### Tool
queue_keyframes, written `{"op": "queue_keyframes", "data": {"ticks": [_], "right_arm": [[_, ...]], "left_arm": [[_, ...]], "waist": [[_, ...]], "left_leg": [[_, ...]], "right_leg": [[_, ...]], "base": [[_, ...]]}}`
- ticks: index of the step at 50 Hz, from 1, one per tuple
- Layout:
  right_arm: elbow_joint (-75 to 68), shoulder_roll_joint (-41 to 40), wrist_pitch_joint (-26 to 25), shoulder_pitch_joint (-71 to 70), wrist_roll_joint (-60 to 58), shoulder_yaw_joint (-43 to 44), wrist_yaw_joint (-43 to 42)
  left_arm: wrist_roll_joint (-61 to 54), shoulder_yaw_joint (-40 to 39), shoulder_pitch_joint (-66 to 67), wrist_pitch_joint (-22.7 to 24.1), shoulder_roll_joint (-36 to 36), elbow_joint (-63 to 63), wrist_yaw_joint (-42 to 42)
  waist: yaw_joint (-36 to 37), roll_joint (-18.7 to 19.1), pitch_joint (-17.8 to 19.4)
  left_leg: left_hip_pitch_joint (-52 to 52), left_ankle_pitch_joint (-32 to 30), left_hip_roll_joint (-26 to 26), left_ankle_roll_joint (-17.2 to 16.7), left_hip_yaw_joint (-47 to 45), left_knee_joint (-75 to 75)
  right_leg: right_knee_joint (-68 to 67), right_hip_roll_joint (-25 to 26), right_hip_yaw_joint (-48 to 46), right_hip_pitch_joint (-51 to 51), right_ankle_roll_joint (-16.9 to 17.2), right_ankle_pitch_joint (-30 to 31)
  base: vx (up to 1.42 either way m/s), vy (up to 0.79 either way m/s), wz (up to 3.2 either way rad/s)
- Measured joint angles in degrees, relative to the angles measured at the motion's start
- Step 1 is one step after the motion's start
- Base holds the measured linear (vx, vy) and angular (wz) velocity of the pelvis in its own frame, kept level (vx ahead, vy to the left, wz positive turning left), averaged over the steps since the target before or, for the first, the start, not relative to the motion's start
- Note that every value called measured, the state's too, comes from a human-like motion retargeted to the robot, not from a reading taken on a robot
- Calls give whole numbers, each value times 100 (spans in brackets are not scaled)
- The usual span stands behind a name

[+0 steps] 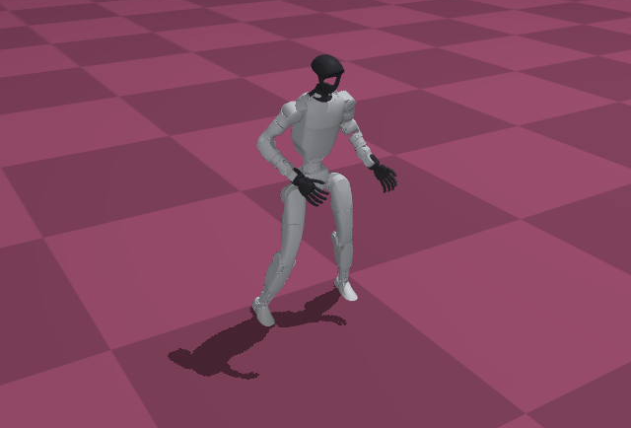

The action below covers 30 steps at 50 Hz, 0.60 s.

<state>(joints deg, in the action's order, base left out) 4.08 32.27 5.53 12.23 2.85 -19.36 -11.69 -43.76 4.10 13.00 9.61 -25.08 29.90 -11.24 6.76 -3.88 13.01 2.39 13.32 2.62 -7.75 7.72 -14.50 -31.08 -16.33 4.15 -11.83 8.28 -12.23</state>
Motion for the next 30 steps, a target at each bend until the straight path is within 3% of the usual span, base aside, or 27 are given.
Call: {"op": "queue_keyframes", "data": {"ticks": [7,10,15,20,26,30], "right_arm": [[-825,357,-187,-532,-653,-308,-192],[-1277,495,-291,-543,-973,-375,-325],[-1161,896,-207,162,-490,48,-307],[-1026,1041,-182,857,-276,728,-270],[-1552,121,-316,623,-221,1169,-377],[-2155,-593,-234,84,879,1036,-896]], "left_arm": [[991,288,-507,-84,-170,1105,-414],[1313,274,-637,-96,-298,1283,-520],[1212,274,-225,157,-388,653,-642],[506,-10,416,504,73,27,-777],[112,-483,329,458,1016,-311,-958],[251,-227,-306,348,1340,-523,-1379]], "waist": [[-54,-41,-64],[-58,19,-2],[-247,219,143],[-605,266,411],[-747,228,1251],[-554,375,1619]], "left_leg": [[-207,-76,-159,-54,-155,654],[-267,-114,-43,-171,-228,889],[-339,-239,138,-340,-300,1329],[-221,-372,111,-314,-364,1512],[431,-244,139,15,-354,592],[1866,553,294,135,-338,-1664]], "right_leg": [[1366,-274,-52,480,628,367],[1676,-158,-7,534,672,510],[1847,27,4,451,672,717],[1693,-48,20,182,672,746],[650,110,177,-562,166,127],[-1079,247,190,-1775,-338,-830]], "base": [[-7,19,-19],[-9,4,-18],[-6,-3,-2],[-6,-6,13],[-15,-20,-18],[-18,-30,-31]]}}
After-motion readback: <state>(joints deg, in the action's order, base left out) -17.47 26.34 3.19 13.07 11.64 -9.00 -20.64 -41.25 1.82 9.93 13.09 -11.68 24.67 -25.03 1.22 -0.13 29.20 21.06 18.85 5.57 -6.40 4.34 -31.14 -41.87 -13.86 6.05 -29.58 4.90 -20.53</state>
